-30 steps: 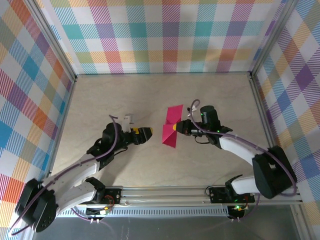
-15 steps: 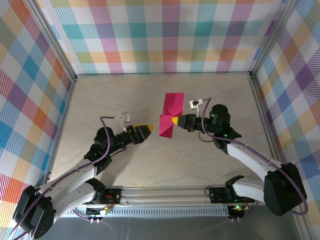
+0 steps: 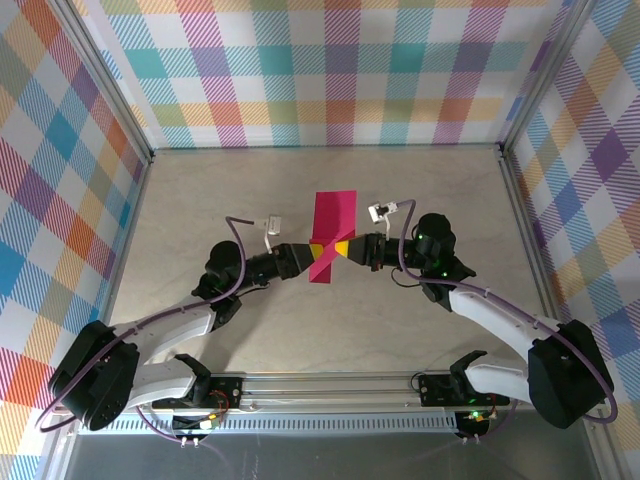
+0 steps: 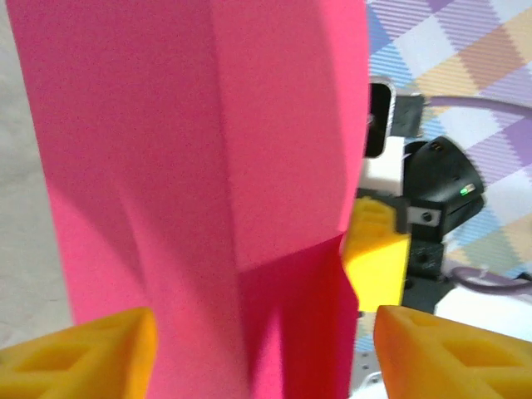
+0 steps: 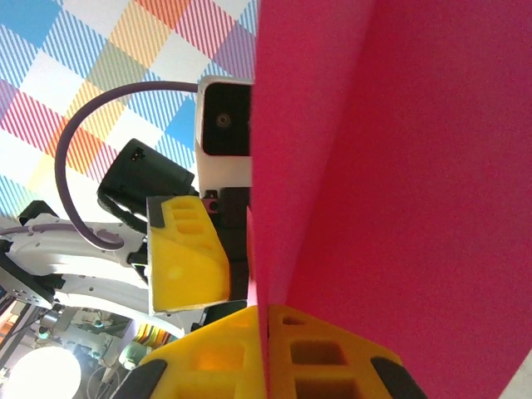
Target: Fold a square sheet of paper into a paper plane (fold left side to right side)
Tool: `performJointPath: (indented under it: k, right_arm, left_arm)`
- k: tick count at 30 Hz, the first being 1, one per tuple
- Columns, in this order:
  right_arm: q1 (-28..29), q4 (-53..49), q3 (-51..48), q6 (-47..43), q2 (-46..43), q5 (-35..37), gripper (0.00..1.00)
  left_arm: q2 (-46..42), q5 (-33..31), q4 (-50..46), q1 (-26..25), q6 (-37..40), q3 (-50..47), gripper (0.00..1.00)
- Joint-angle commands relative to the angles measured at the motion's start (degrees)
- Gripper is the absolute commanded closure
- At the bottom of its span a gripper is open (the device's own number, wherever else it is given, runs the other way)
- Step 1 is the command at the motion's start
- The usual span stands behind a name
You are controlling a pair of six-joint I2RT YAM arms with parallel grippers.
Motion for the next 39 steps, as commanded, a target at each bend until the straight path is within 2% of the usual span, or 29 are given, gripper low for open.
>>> performJointPath:
  k: [1,4,7,11,16,20,23,25,27,31,34,36,39]
  right_arm:
    - [0.2,1.5,-0.6,0.1,-0.2,0.1,0.99]
    - [0.1,-0.6,-1.1,-1.0,-0.9,2.0,0.98]
    - [0.1,-1.6,-1.3,-1.2,-1.0,2.7,0.95]
    - [0.0,-2.5,-1.6,-1.5,-1.2,3.4,0.87]
    - [-0.2,-5.7,-1.7,-2.9,-2.1,4.5,0.75]
    - [-0.9,-10.1,-1.8,-4.8,-4.2,6.1,0.63]
    - [-1.6,-18.9,-1.1,-8.9,-6.7,10.0,0.52]
    - [-1.7,-27.1,0.3,-12.8,-8.4,15.6,0.45]
    - [-1.7,-36.4,2.2,-17.4,-8.9,21.1,0.43]
    - [-1.8,-55.8,6.9,-24.3,-6.3,37.2,0.40]
    - [-2.3,-63.0,8.1,-24.9,-4.0,46.2,0.33]
    - [-3.0,-65.1,8.2,-24.1,-3.2,49.5,0.28]
    - [-4.4,-66.9,8.0,-22.6,-2.6,51.7,0.21]
  left_arm:
    - [1.1,2.0,6.9,-0.5,-1.1,1.8,0.45]
    - [0.5,0.8,5.6,-0.5,-0.2,1.5,0.56]
    - [-0.9,-0.6,3.2,-0.5,1.1,1.0,0.62]
    - [-2.9,-1.6,0.1,-0.5,2.3,0.9,0.75]
    - [-5.3,-2.9,-9.7,-0.6,6.3,2.7,0.92]
    - [-7.4,-4.4,-16.7,-0.7,9.7,3.7,0.95]
    - [-9.7,-6.9,-25.2,-0.7,13.7,5.1,0.98]
    - [-11.1,-10.4,-35.1,-0.8,17.6,7.2,1.00]
    - [-11.9,-14.0,-45.6,-0.9,22.9,10.0,1.00]
    - [-10.9,-26.5,-68.4,-1.0,32.0,17.7,1.00]
    - [-7.9,-34.6,-78.7,-1.7,34.8,22.6,1.00]
    - [-5.3,-41.4,-84.2,-3.3,35.3,25.7,1.00]
    - [0.4,-57.2,-93.5,-8.4,34.7,31.4,1.00]
